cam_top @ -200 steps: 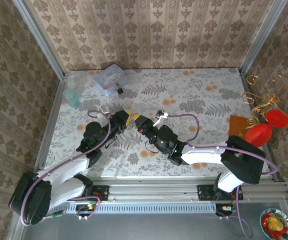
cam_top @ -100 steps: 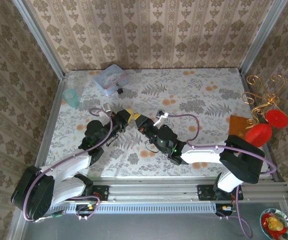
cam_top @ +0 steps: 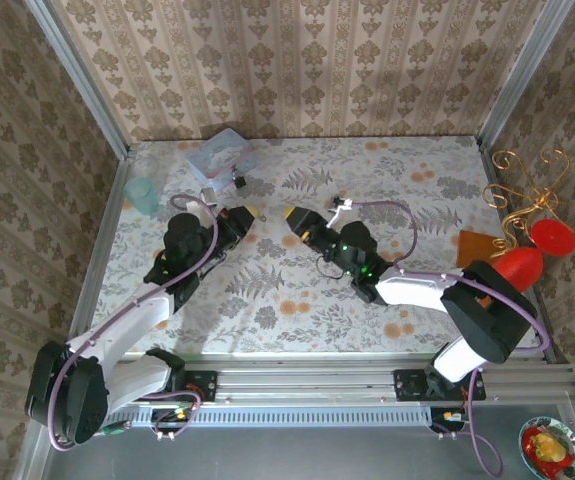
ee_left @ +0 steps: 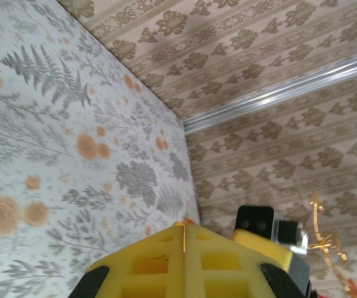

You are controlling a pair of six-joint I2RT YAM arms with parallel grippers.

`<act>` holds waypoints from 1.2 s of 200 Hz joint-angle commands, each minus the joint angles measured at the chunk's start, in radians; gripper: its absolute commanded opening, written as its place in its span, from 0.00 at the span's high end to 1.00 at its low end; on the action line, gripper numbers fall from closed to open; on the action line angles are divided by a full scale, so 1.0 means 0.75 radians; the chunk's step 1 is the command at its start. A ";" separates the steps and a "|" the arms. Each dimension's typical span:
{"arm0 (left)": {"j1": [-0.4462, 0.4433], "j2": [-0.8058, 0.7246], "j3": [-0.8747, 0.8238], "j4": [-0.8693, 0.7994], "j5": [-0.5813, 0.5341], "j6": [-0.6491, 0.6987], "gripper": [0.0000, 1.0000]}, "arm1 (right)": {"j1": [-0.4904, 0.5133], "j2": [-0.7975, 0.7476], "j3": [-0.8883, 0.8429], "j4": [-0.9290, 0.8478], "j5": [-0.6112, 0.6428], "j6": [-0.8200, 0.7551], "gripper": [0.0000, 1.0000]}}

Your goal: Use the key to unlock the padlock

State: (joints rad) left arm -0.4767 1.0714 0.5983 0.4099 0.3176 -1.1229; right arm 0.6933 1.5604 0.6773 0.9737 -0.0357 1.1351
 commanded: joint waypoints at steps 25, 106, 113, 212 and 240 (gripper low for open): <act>0.059 0.064 0.124 -0.215 0.230 0.253 1.00 | 0.020 0.023 0.050 -0.002 -0.350 -0.164 0.46; 0.059 0.117 0.226 -0.291 0.423 0.385 1.00 | -0.005 0.128 0.068 0.202 -0.510 -0.080 0.56; 0.059 0.117 0.230 -0.298 0.466 0.391 1.00 | -0.006 0.130 0.071 0.206 -0.520 -0.080 0.57; 0.096 0.112 0.295 -0.385 0.564 0.483 1.00 | -0.053 0.176 0.081 0.348 -0.610 0.049 0.69; 0.102 0.110 0.304 -0.393 0.577 0.499 1.00 | -0.049 0.184 0.088 0.375 -0.627 0.072 0.69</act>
State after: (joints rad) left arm -0.4095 1.1622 0.7910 0.1196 0.7124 -0.7879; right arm 0.6521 1.6852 0.7124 1.1866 -0.4686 1.1625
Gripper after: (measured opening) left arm 0.064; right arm 0.310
